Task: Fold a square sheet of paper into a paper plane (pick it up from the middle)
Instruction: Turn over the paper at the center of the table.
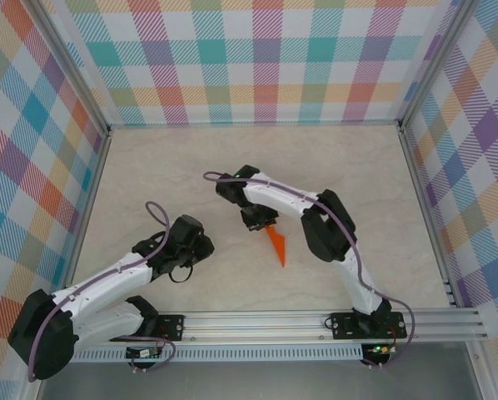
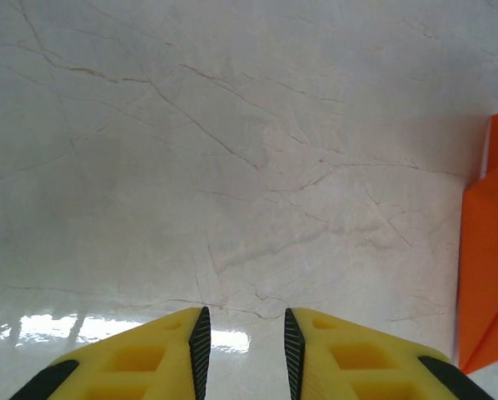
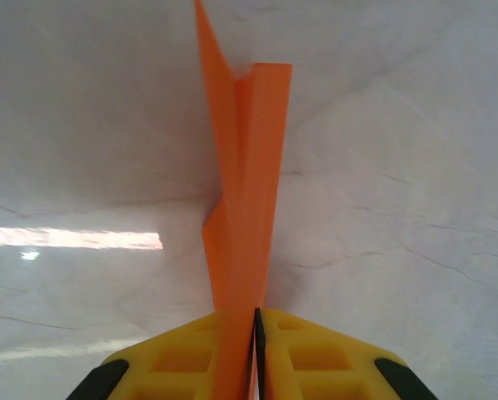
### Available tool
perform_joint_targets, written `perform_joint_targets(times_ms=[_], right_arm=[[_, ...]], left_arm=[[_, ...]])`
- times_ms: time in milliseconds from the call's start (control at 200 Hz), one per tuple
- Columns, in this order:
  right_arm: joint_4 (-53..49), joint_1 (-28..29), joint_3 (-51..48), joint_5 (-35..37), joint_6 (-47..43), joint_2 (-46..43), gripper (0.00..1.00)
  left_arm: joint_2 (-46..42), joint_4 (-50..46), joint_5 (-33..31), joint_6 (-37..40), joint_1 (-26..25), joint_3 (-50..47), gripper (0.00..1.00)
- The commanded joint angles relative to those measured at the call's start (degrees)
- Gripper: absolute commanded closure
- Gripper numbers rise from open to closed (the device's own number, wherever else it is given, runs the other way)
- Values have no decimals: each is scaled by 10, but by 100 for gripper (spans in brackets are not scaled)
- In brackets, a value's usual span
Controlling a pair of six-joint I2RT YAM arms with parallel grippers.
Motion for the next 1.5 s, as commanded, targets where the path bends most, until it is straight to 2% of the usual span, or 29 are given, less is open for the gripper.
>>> perform_joint_targets(times_ms=[0,45,105,155,210,270,450,555,635,705,775,845,975,1300,1495], right_arm=[[-39,23,71,-57,6,41,76],[-21,29,89,-95,1,46,70],[19,31,90,-145,-8,34,56],[57,31,79,-182,-13,13,52],[101,31,53,-203,-17,-22,47],[149,29,11,-217,-21,-66,35],[286,-7,-175,-254,-7,-214,32],[387,-41,-303,-345,-9,-287,41],[442,-58,-373,-406,-10,-322,55],[485,-63,-420,-449,-10,-344,62],[509,-63,-450,-482,-14,-350,67],[513,-63,-465,-486,-14,-346,73],[523,-63,-478,-488,-15,-329,74],[567,-78,-483,-439,3,-276,76],[649,-114,-537,-477,29,-260,76]], left_arm=[[-19,-21,-13,-11,7,-10,68],[-23,-19,-12,-13,7,-13,67],[-26,-18,-10,-13,7,-15,67],[-26,-18,-9,-13,8,-16,67],[-27,-18,-6,-13,9,-15,66],[-28,-17,-3,-13,9,-16,66],[-26,-11,2,-11,10,-18,64],[-23,-1,9,-11,10,-22,64],[-16,6,15,-10,10,-22,63],[-8,13,23,-8,10,-19,62],[5,23,34,-6,10,-16,61],[20,35,47,-5,10,-13,60],[51,53,70,-5,10,-5,59],[99,60,98,5,11,20,54],[120,62,109,9,11,31,52]])
